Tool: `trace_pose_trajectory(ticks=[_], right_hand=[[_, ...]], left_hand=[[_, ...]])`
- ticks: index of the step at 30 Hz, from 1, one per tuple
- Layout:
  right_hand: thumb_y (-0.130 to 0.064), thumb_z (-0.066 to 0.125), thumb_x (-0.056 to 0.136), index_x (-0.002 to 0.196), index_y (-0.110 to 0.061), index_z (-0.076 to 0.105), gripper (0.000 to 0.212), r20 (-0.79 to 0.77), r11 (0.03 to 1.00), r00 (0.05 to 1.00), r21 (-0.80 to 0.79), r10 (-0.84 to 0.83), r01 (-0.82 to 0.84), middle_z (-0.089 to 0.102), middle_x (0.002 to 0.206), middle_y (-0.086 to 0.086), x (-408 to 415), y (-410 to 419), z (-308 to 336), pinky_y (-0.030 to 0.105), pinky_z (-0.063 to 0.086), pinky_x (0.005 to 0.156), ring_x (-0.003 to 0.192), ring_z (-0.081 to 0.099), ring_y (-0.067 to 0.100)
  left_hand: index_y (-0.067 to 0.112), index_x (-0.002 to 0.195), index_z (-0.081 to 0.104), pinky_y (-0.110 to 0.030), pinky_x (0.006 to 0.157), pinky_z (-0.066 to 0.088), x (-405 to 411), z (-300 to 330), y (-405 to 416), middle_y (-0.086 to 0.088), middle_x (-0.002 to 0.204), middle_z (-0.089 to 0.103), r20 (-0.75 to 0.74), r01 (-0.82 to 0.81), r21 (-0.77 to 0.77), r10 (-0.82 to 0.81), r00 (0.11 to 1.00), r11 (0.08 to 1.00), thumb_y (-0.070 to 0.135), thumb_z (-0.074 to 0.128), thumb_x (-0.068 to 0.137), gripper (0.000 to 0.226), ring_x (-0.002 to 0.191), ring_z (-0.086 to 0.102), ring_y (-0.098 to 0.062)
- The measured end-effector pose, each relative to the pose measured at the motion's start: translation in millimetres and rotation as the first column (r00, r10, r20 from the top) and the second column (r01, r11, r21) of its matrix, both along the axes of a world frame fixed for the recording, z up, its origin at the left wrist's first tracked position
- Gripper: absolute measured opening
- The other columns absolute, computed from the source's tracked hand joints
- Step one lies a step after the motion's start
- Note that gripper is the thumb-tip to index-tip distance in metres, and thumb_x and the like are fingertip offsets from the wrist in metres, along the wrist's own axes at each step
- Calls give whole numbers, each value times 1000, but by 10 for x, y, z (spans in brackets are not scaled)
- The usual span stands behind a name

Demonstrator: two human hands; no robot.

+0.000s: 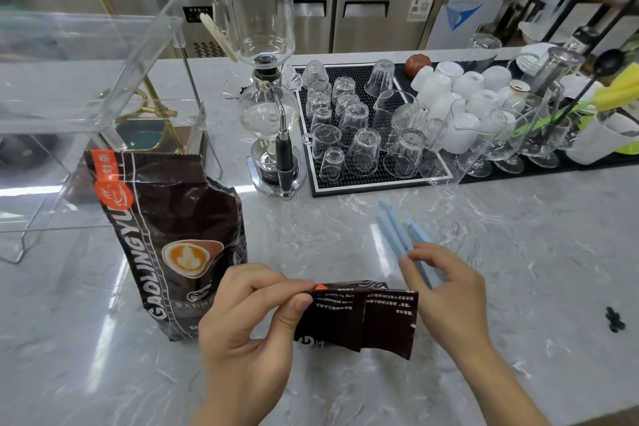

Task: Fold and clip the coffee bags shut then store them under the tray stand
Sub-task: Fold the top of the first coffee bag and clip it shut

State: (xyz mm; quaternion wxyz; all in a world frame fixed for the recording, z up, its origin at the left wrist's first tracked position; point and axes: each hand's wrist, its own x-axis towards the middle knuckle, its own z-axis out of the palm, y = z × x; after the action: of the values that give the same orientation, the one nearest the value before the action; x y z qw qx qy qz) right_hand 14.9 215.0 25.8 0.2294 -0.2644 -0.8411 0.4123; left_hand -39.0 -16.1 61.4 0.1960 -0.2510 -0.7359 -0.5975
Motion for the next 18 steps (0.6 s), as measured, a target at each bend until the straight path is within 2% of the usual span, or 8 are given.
trace_pose_trajectory(ticks=[5, 10, 13, 15, 18], right_hand=[[-10, 77, 82, 78, -38, 73, 29, -198, 994, 979, -86, 44, -62, 74, 101, -19, 105, -6, 446, -1, 49, 79, 87, 70, -5], [-19, 73, 80, 82, -28, 75, 10, -314, 975, 938, -119, 144, -189, 76, 100, -11, 169, -122, 810, 11, 55, 82, 87, 73, 10], [-17, 77, 80, 83, -26, 75, 11, -323, 952, 907, -51, 269, -301, 75, 100, -14, 207, -190, 935, 12, 54, 84, 92, 72, 8], [-16, 73, 79, 84, -30, 74, 15, -291, 936, 895, 4, 339, -353, 74, 101, -16, 212, -224, 980, 13, 53, 88, 97, 71, 3], [-25, 72, 82, 88, -23, 77, 9, -210, 896, 871, 86, 444, -436, 74, 101, -15, 216, -254, 1002, 9, 51, 87, 99, 70, -1]], left_hand=[[18, 88, 77, -24, 69, 43, 2, 15, 15, 7, 78, 63, 31, 6, 3, -6, 999, 1000, 17, 69, 84, 8, 80, 61, -19], [21, 88, 75, -21, 71, 43, -1, 37, 17, 12, 81, 63, 69, 7, -8, -6, 998, 1000, 20, 69, 84, 8, 82, 61, -15], [21, 88, 75, -19, 72, 43, -1, 38, 13, 13, 82, 63, 79, 4, -12, -3, 997, 1000, 21, 69, 84, 8, 82, 61, -14], [21, 89, 75, -19, 73, 44, 0, 36, 12, 14, 83, 63, 78, 6, -8, -6, 997, 1000, 21, 68, 84, 8, 81, 61, -14], [23, 90, 74, -19, 73, 44, -1, 36, 14, 16, 84, 63, 75, 12, -8, -12, 997, 1000, 21, 68, 84, 9, 81, 61, -14]])
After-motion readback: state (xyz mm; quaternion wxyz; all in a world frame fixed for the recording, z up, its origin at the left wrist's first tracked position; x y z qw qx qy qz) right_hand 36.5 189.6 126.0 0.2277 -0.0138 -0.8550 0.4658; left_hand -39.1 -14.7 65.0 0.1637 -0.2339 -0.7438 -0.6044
